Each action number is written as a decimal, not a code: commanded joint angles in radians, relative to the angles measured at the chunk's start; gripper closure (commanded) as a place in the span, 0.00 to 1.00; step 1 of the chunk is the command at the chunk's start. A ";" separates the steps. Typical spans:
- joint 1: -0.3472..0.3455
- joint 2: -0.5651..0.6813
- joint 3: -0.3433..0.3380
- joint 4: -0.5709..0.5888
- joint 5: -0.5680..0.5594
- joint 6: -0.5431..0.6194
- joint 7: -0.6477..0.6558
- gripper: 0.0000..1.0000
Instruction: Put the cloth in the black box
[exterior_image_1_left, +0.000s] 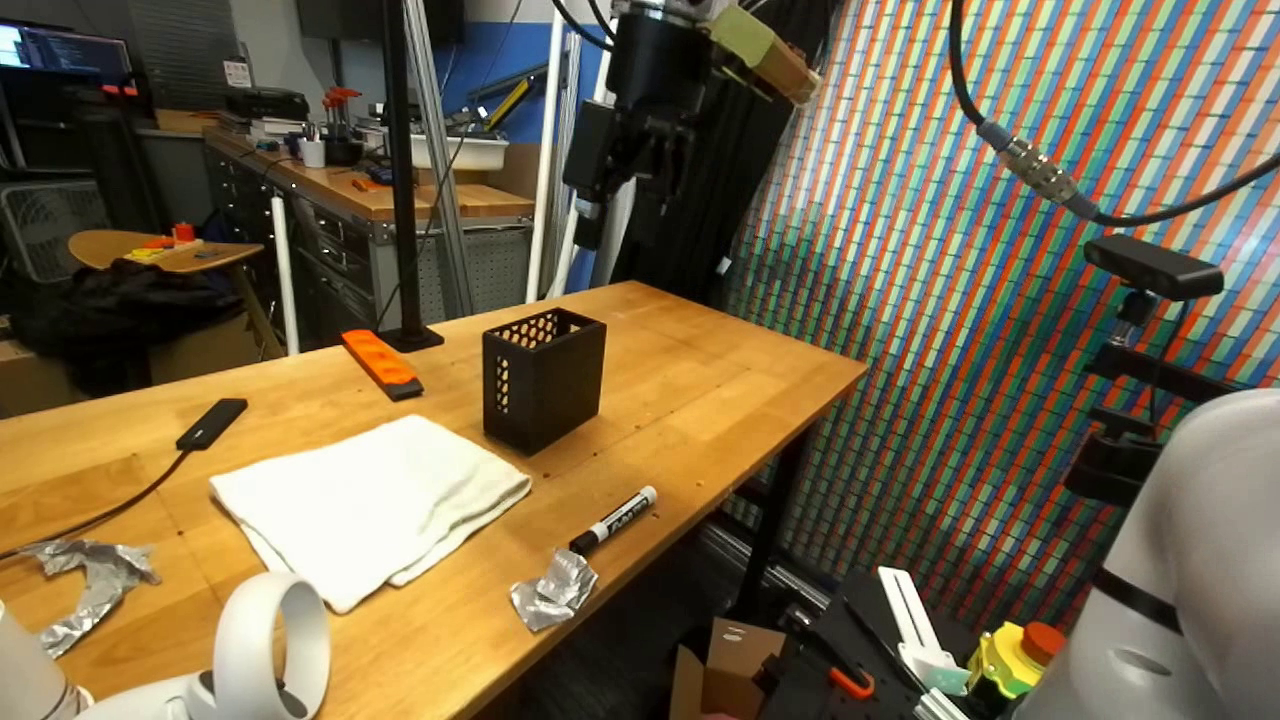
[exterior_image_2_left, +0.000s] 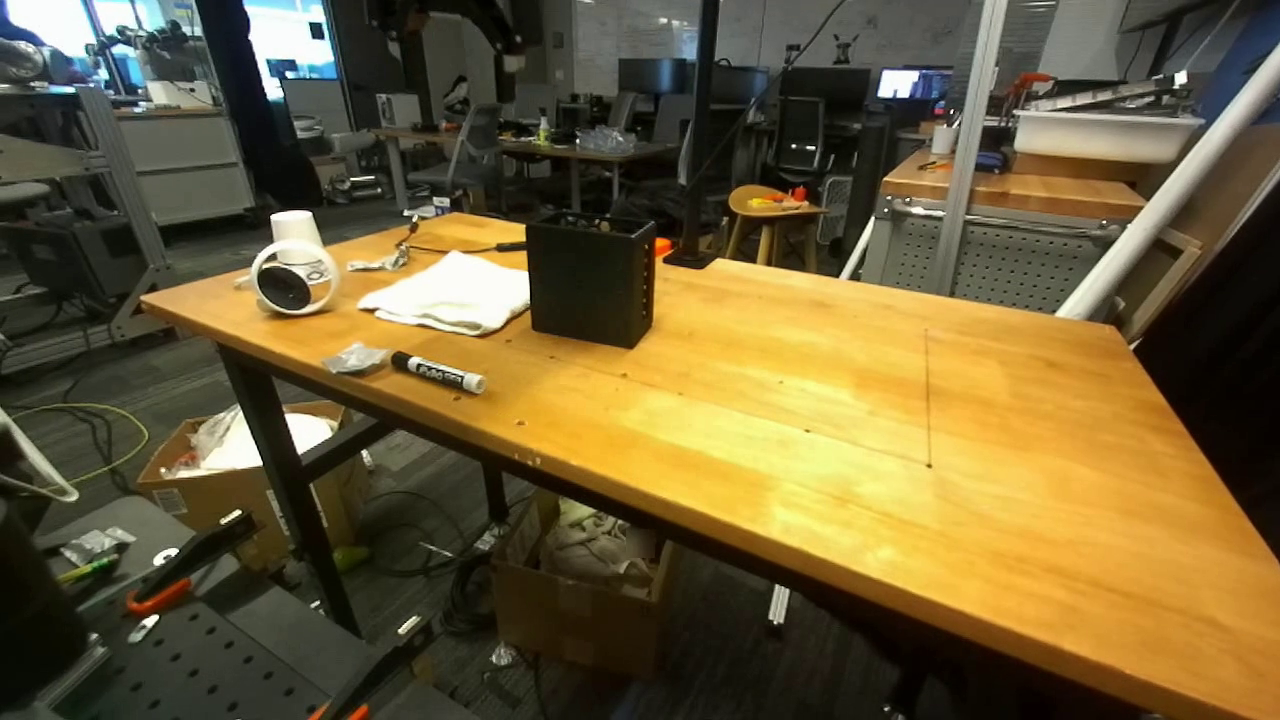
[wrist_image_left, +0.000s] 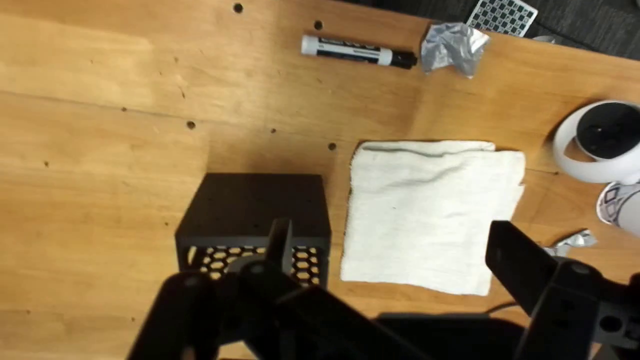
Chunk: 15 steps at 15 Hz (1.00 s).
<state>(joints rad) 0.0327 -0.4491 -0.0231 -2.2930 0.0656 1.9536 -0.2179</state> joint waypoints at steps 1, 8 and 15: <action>0.066 0.001 0.041 0.024 0.027 0.092 -0.017 0.00; 0.178 0.173 0.103 0.101 0.037 0.324 -0.078 0.00; 0.185 0.392 0.112 0.098 0.032 0.500 -0.249 0.00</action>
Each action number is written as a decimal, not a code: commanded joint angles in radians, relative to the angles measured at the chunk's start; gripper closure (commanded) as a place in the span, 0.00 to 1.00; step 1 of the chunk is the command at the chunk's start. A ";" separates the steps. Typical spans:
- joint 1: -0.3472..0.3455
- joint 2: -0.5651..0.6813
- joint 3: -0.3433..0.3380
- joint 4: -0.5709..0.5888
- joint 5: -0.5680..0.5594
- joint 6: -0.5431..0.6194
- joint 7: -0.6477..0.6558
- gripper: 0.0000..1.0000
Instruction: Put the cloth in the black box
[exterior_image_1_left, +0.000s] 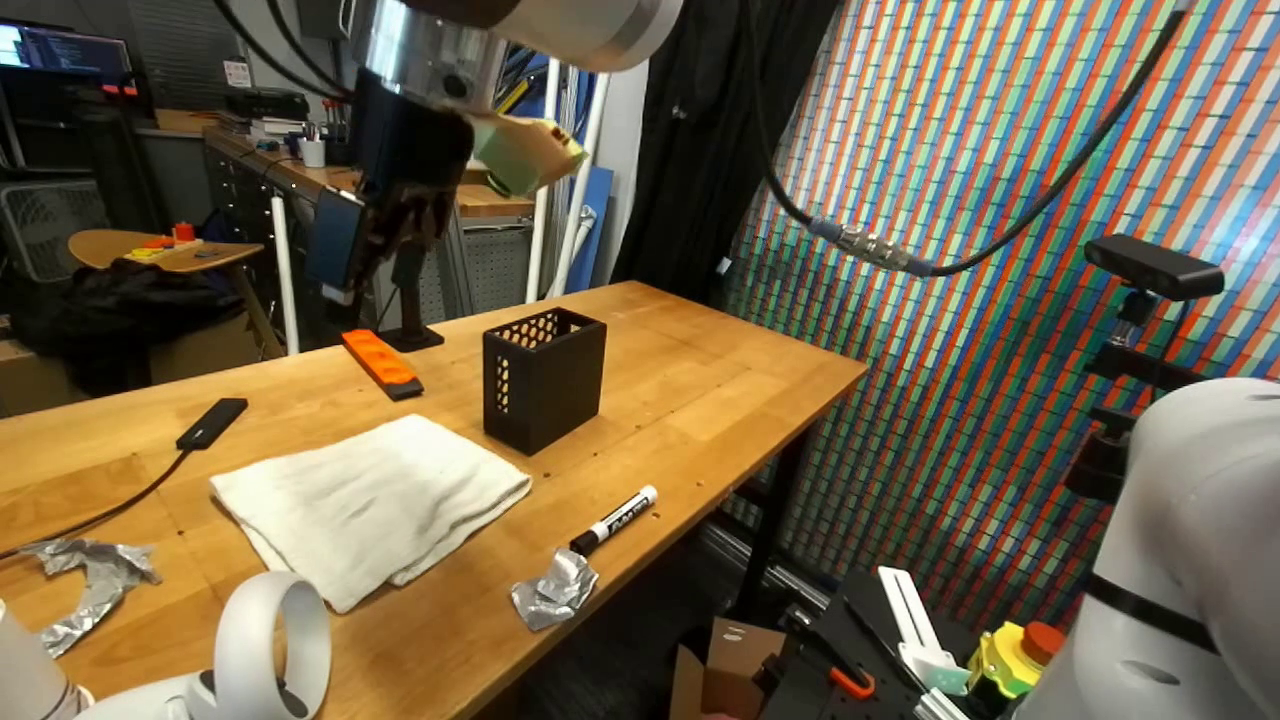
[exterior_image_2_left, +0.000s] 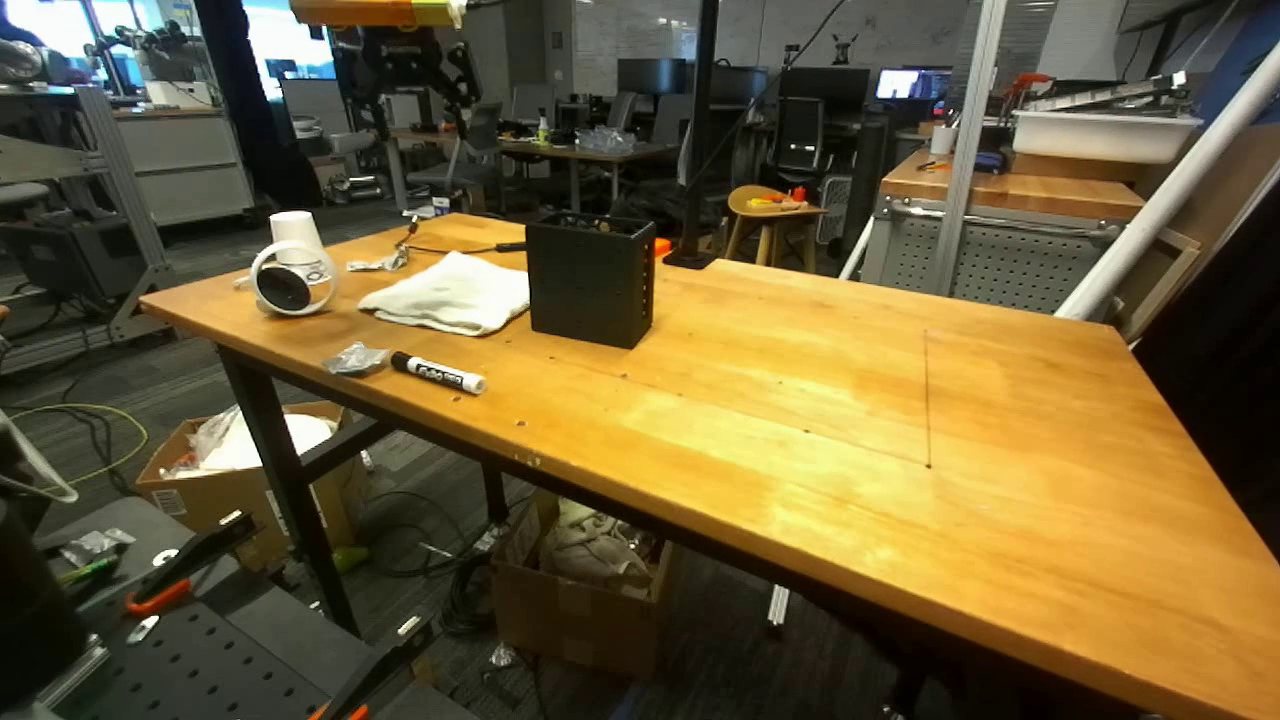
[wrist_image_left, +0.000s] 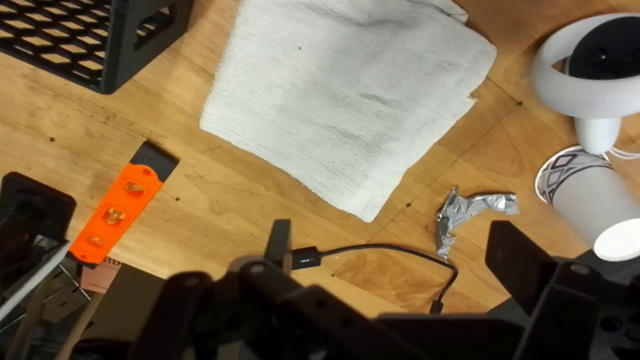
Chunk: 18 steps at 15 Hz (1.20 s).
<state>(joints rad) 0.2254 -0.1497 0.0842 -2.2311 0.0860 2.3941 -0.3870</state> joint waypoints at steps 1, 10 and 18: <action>-0.012 0.126 0.007 0.036 0.014 0.081 -0.105 0.00; -0.047 0.357 0.066 0.088 -0.053 0.142 -0.212 0.00; -0.094 0.462 0.065 0.123 -0.220 0.125 -0.256 0.00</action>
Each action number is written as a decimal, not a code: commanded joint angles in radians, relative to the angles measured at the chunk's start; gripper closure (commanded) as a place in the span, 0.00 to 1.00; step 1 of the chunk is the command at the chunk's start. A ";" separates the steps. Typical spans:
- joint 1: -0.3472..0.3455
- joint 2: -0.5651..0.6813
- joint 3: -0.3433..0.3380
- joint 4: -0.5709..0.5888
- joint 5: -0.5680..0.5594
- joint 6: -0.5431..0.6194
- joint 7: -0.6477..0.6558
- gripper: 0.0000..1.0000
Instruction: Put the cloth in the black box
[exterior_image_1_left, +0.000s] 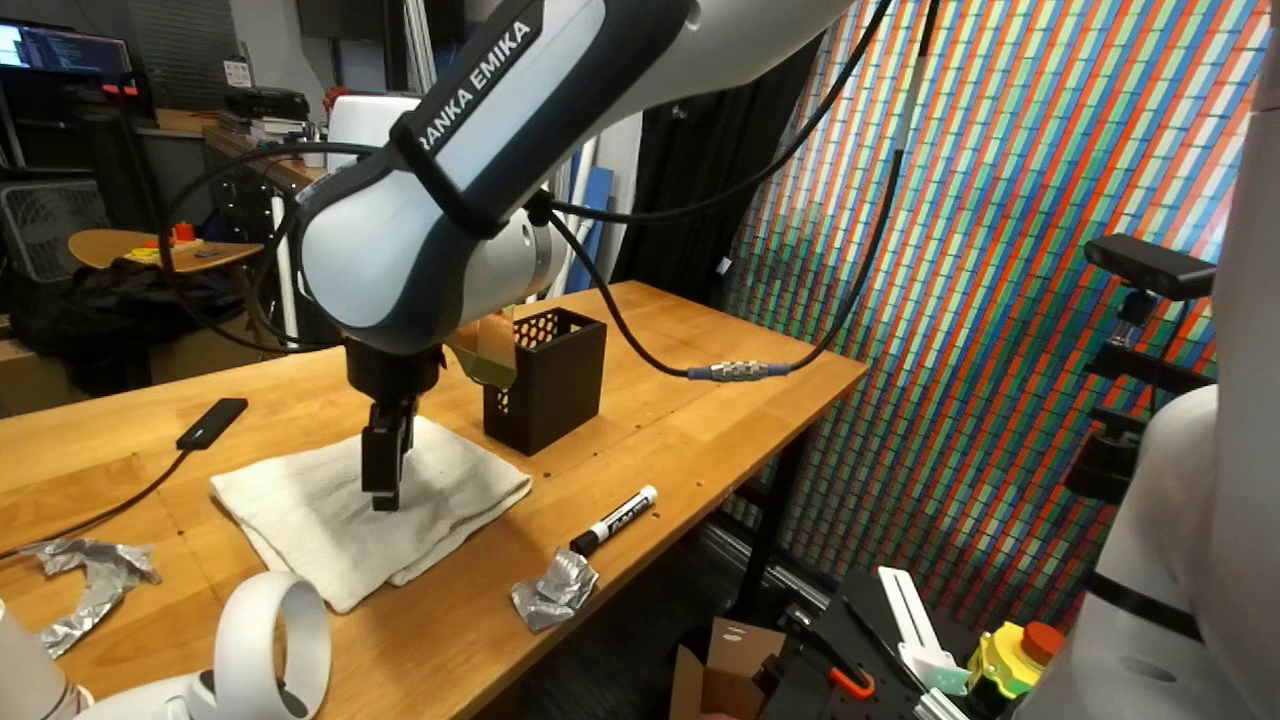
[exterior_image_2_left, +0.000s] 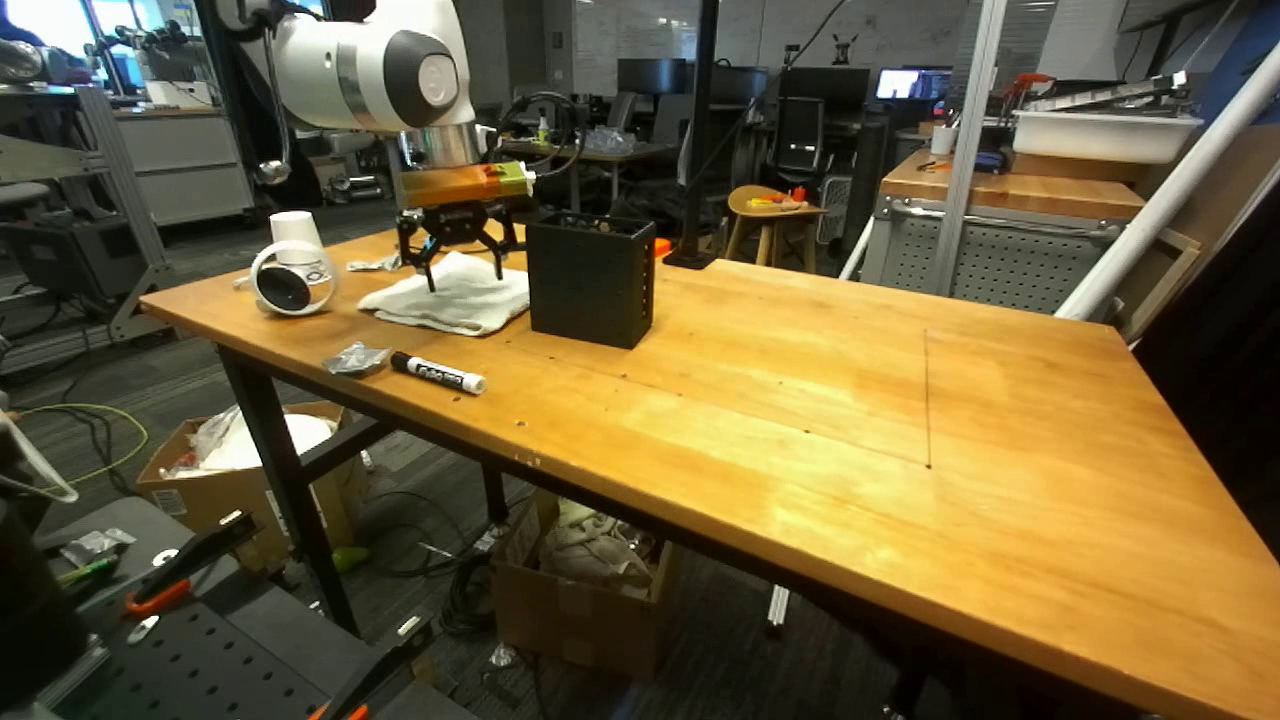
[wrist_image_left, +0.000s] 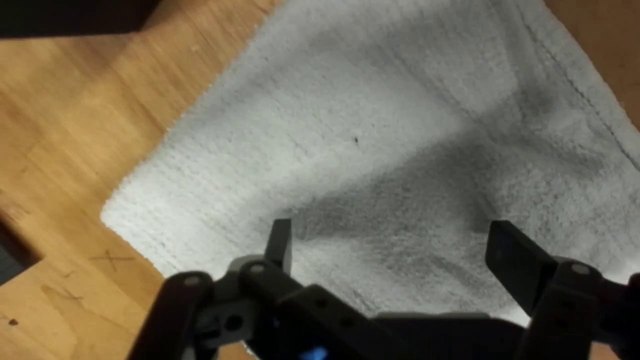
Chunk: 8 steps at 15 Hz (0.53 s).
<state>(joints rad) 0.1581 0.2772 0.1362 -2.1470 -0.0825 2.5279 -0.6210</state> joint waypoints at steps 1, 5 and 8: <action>-0.030 0.043 0.015 0.039 -0.066 -0.015 -0.023 0.00; -0.039 0.053 0.031 0.035 -0.068 -0.065 -0.039 0.11; -0.037 0.032 0.035 0.029 -0.051 -0.125 -0.022 0.41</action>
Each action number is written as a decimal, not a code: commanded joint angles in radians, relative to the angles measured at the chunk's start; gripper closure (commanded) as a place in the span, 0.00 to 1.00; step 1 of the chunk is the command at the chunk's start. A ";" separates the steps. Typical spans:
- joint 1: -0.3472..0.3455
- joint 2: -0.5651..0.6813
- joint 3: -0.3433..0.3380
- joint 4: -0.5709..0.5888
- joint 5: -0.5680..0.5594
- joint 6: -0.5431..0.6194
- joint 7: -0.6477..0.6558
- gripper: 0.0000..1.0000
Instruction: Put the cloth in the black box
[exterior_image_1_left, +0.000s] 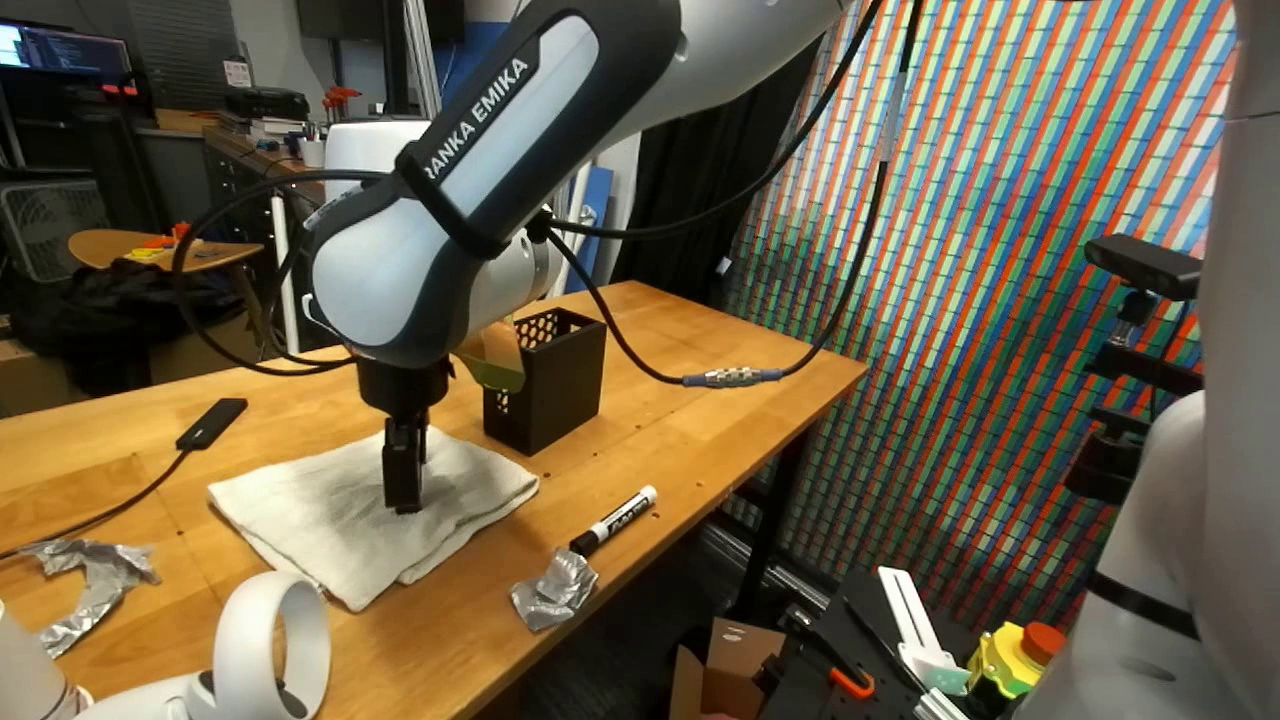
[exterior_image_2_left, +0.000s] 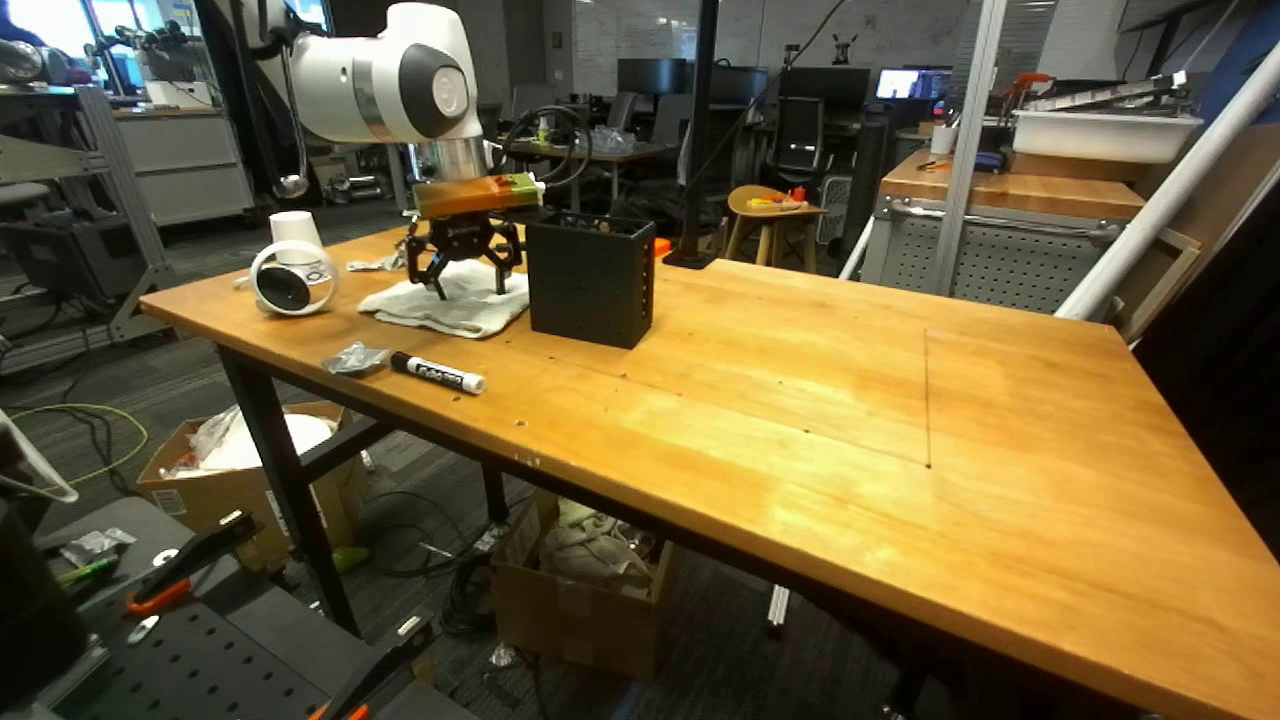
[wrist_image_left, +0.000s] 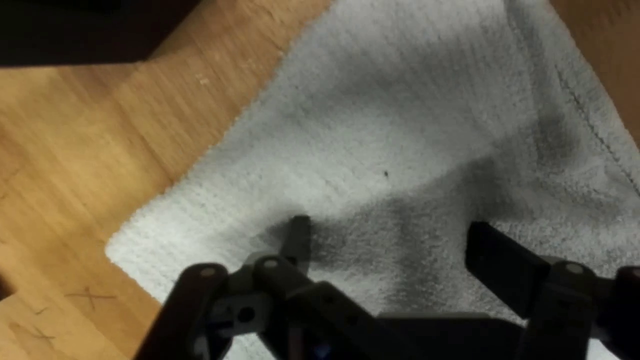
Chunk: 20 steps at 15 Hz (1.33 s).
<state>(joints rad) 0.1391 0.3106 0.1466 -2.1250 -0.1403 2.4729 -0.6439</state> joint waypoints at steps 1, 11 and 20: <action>-0.021 -0.009 0.027 0.007 0.018 -0.096 0.004 0.50; -0.099 -0.103 -0.002 -0.016 0.152 -0.291 0.021 0.86; -0.131 -0.325 -0.034 0.042 0.375 -0.526 0.040 0.87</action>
<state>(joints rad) 0.0088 0.0863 0.1374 -2.1078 0.1697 2.0360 -0.6226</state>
